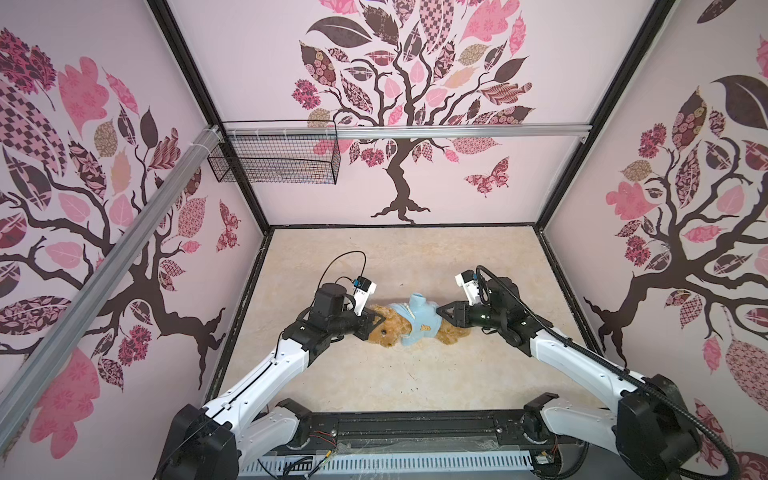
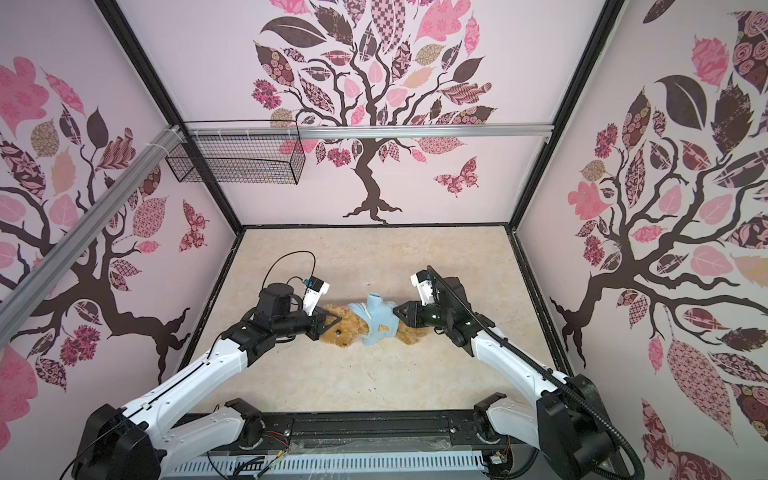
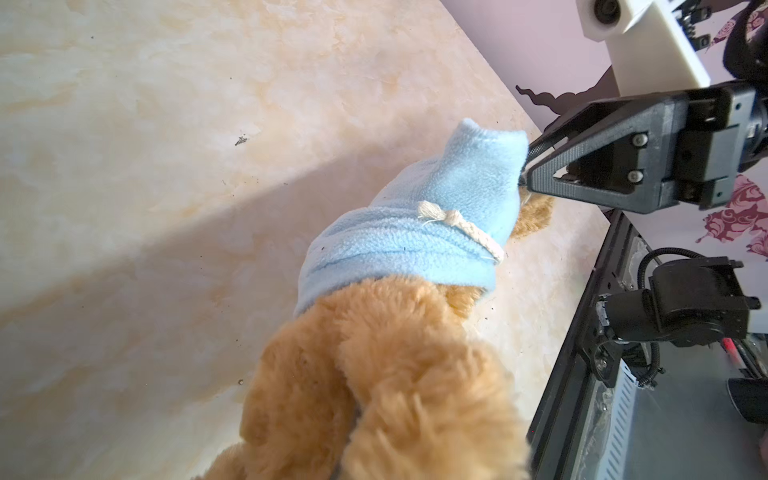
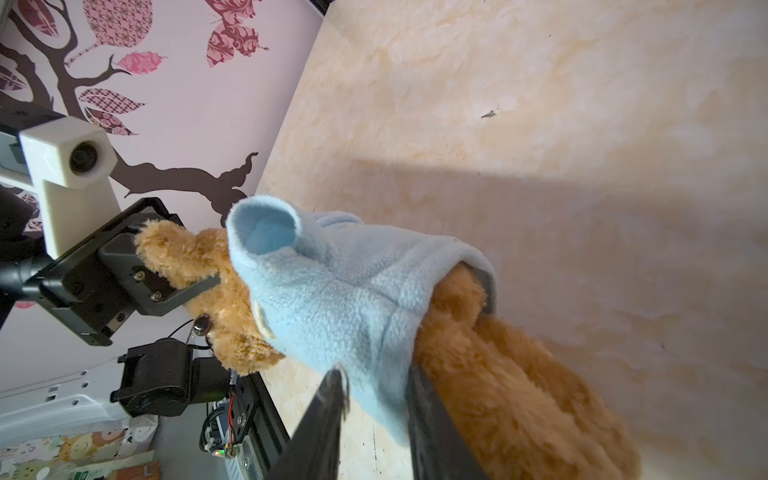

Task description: Dress the teddy bear

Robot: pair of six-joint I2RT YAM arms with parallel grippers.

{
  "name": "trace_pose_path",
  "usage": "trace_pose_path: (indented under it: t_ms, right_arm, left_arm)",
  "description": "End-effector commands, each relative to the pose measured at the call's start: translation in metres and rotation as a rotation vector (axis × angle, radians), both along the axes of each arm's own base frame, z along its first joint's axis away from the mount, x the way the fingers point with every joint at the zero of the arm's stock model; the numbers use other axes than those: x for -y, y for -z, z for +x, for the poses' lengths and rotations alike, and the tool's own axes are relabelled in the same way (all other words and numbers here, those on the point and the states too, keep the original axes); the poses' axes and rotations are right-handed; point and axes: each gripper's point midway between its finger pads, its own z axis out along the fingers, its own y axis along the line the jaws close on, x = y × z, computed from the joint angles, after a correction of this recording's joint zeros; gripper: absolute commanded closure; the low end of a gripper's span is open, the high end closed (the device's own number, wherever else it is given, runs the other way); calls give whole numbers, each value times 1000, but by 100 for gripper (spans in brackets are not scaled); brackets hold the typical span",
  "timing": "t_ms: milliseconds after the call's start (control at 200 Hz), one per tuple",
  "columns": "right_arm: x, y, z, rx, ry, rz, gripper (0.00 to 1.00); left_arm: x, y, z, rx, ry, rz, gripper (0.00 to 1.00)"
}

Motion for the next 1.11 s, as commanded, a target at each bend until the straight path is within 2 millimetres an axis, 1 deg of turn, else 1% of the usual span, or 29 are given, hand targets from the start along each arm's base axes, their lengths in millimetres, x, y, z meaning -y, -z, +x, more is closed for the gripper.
trace_pose_path:
  t_ms: [0,145,240,330,430,540,600,665,735,785,875,920,1010,1100]
  right_arm:
    - [-5,1,5,-2,-10,25,72]
    - [-8,5,12,-6,-1,30,78]
    - [-6,11,18,-6,23,12,89]
    - [0,15,22,3,59,-18,100]
    - [14,24,22,2,125,-53,100]
    - [37,36,23,-30,206,-46,100]
    - [42,41,21,-36,221,-43,100]
    - [39,40,17,-37,209,-13,100]
    - [31,32,14,-18,175,46,100]
    - [23,26,11,2,140,71,100]
    - [8,28,5,9,84,60,100]
    - [4,30,4,2,60,53,100]
    - [7,33,4,11,50,-10,90]
    - [20,19,8,82,86,-95,76]
  left_arm:
    - [5,-4,-1,46,32,-15,100]
    - [5,-3,-2,53,44,-14,100]
    - [5,-2,-3,61,49,-8,100]
    - [2,-3,0,68,27,1,100]
    - [-6,-2,9,65,-51,21,100]
    - [-24,-1,21,43,-188,21,100]
    - [-34,1,26,17,-263,-3,100]
    - [-41,4,28,5,-307,-11,100]
    - [-42,6,29,-5,-329,-13,100]
    - [-40,8,27,-14,-326,-15,100]
    - [-34,10,26,-29,-316,-27,100]
    - [-31,9,26,-41,-303,-40,100]
    - [-28,10,26,-66,-289,-37,100]
    - [-24,11,19,-87,-240,-25,100]
